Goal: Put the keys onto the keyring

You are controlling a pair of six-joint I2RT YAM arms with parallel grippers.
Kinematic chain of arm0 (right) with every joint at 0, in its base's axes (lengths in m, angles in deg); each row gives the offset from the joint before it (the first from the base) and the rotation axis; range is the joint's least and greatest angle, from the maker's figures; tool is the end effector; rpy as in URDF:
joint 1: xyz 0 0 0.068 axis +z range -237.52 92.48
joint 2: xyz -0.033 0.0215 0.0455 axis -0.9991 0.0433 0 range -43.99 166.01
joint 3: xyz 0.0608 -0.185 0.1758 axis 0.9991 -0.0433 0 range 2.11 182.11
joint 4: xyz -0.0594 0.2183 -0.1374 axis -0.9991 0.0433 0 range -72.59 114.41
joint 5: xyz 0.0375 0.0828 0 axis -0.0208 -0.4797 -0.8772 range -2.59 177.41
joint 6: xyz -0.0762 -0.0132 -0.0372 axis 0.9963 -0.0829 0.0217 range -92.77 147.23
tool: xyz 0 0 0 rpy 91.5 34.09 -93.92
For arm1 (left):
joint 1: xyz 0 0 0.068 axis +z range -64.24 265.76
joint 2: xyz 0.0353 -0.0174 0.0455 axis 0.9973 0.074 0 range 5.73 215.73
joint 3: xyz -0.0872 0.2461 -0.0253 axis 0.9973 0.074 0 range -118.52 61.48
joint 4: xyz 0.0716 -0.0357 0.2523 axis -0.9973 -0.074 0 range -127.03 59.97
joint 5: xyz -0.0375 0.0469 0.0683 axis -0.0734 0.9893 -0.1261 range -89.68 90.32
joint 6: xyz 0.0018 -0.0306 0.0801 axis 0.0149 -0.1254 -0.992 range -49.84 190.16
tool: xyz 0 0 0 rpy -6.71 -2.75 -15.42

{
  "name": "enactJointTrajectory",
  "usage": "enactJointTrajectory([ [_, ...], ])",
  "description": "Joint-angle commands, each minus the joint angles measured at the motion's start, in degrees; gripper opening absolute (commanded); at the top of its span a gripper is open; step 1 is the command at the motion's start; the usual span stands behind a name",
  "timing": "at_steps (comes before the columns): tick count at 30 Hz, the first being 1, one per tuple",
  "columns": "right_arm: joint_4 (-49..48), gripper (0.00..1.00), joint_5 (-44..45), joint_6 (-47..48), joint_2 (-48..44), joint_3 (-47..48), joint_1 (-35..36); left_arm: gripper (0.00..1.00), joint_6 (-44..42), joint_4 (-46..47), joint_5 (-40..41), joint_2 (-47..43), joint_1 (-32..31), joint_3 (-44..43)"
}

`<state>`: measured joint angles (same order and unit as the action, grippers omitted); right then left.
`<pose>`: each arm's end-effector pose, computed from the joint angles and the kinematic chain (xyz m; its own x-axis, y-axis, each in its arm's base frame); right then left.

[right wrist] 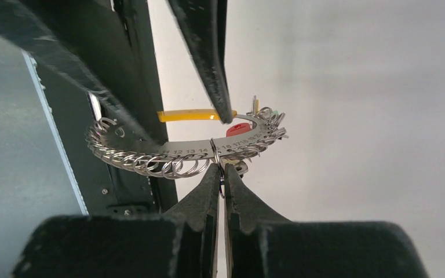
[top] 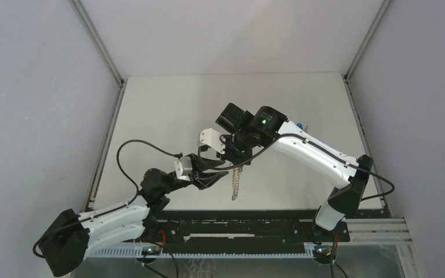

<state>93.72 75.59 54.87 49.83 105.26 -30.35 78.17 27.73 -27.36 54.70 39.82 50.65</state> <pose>0.1659 0.2858 0.3294 -0.0404 -0.9001 -0.4339 -0.9986 0.0518 -0.0144 0.1270 -0.1818 0.2456 0.1001 -0.2810 -0.9545 0.9640 0.2648 0.0232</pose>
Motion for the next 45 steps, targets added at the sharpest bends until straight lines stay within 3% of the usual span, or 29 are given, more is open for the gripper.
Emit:
enactJointTrajectory([
  [1,4.6,0.0,6.0,-0.4,-0.4,6.2,2.2,0.43,-0.1,1.9,-2.1,3.3,0.3,-2.6],
  [6,5.3,0.0,7.2,0.6,1.1,7.4,3.7,0.38,0.5,6.6,-1.1,5.6,0.3,-1.9],
  [14,6.0,0.0,7.6,0.7,2.5,8.4,4.5,0.38,2.3,13.2,-1.4,7.8,0.3,-1.7],
  [33,5.8,0.0,7.4,1.1,3.6,9.4,6.2,0.24,4.5,16.8,-4.0,13.7,0.2,-4.2],
  [36,5.4,0.0,7.0,1.4,4.0,9.5,6.3,0.17,4.8,17.2,-4.8,14.1,0.2,-4.7],
  [39,5.2,0.0,6.6,1.3,4.3,9.8,6.4,0.01,4.7,17.7,-4.8,14.5,0.2,-4.8],
  [45,2.4,0.18,2.4,-0.5,0.2,7.5,4.2,0.0,3.5,23.3,1.6,14.1,0.5,-1.2],
])
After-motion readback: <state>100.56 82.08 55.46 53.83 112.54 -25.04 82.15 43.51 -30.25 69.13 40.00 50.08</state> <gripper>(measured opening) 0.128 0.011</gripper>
